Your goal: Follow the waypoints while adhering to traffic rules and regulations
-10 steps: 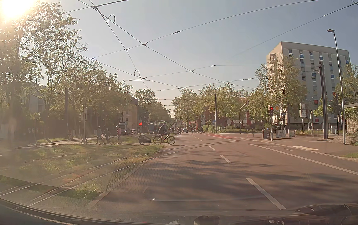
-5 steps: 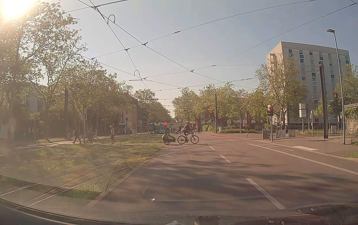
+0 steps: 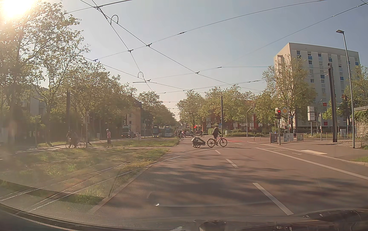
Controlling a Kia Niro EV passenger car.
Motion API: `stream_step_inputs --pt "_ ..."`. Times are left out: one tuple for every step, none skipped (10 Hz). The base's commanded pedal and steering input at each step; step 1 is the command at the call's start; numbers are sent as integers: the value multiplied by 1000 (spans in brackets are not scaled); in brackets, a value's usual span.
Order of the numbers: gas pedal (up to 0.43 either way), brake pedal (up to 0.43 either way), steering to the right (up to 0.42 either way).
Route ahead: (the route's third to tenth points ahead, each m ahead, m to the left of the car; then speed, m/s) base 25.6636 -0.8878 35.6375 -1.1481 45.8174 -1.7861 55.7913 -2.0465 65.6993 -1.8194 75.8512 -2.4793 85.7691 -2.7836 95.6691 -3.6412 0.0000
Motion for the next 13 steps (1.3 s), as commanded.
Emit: stream_step_inputs --pt "0 268 -12" --pt "0 268 -12" --pt "0 262 -12" --pt "0 262 -12" --pt "0 268 -13" --pt "0 268 -13" --pt "0 268 -12" --pt "0 268 -13" --pt "0 262 -12" --pt "0 268 -13" --pt "0 262 -13" --pt "0 268 -12" --pt "0 268 -12"
